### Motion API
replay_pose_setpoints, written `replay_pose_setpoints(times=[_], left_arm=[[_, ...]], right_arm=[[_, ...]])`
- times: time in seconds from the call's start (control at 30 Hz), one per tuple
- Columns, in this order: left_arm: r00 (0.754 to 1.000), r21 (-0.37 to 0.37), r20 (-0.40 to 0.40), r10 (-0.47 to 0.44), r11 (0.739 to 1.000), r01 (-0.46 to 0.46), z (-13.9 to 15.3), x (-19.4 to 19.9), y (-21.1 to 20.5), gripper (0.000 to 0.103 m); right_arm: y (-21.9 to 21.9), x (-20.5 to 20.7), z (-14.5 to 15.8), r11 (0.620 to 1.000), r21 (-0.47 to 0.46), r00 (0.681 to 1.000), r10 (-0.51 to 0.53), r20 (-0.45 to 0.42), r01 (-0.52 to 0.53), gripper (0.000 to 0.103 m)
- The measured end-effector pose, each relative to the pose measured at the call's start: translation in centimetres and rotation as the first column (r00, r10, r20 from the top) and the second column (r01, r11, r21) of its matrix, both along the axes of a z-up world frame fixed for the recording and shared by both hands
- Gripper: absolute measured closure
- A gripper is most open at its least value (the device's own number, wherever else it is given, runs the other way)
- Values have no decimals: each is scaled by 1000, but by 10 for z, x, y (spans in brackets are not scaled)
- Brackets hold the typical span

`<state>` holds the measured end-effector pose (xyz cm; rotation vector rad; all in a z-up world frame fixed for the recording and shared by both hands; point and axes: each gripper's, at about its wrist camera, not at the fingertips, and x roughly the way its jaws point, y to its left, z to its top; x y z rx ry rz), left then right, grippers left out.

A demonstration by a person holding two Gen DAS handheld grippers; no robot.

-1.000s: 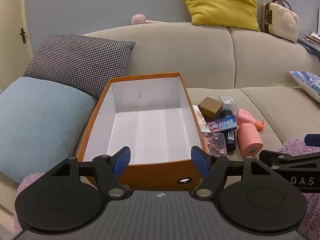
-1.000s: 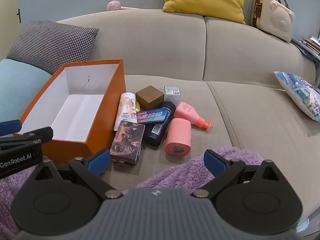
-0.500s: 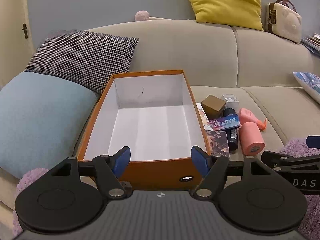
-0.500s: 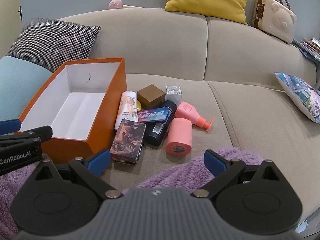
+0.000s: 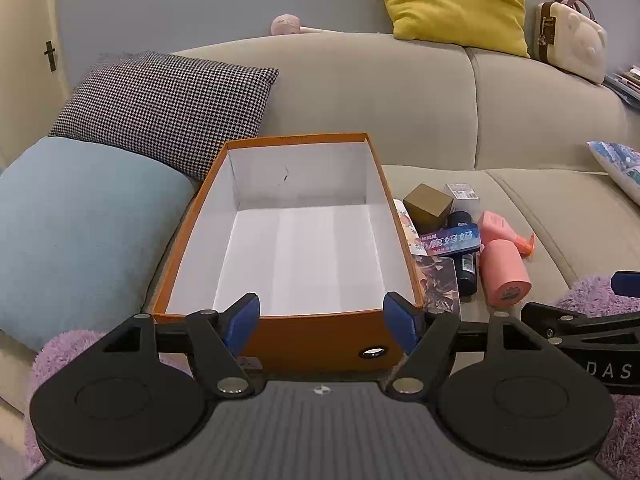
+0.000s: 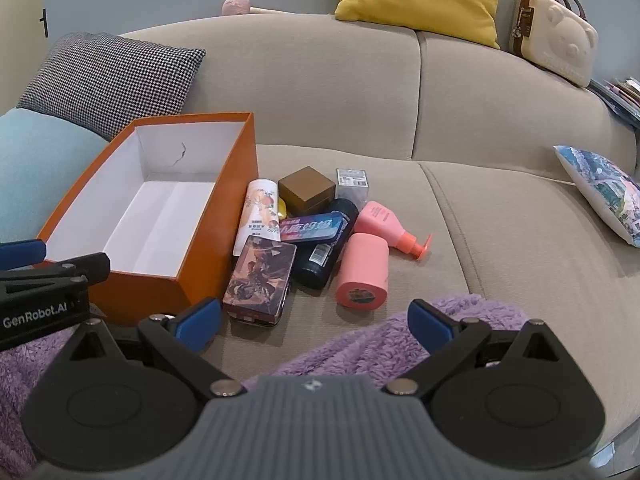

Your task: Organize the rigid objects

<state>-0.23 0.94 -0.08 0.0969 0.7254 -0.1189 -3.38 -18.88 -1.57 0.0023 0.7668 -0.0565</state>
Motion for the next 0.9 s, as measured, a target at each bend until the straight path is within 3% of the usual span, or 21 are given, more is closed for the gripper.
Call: replay_pose_setpoints(times=[0.17,0.37,0.53,0.67,0.73,0.9], left_arm=[[1000,-6,-7,-10,1000,10,-1,0,0,20],[996,-20,-14,-93,995,93,-1,0,-10,20],[981,-48,-48,-188,981,186,-1,10,-21,37],[960,-97,-108,-259,964,249,0,27,-33,52],[951,-108,-146,-272,960,258,-2,38,-39,59],[926,-107,-247,-286,958,267,-7,65,-52,64]], right_arm=[[-2,1,0,1000,10,1000,-1,-9,1,3],[-15,7,-6,997,78,999,-25,-36,28,5],[-27,10,-12,991,121,998,-47,-40,52,11],[-39,20,-17,982,182,997,-39,-62,49,35],[-44,28,-21,970,239,996,-17,-88,37,38],[-45,49,-35,954,301,991,27,-129,13,50]])
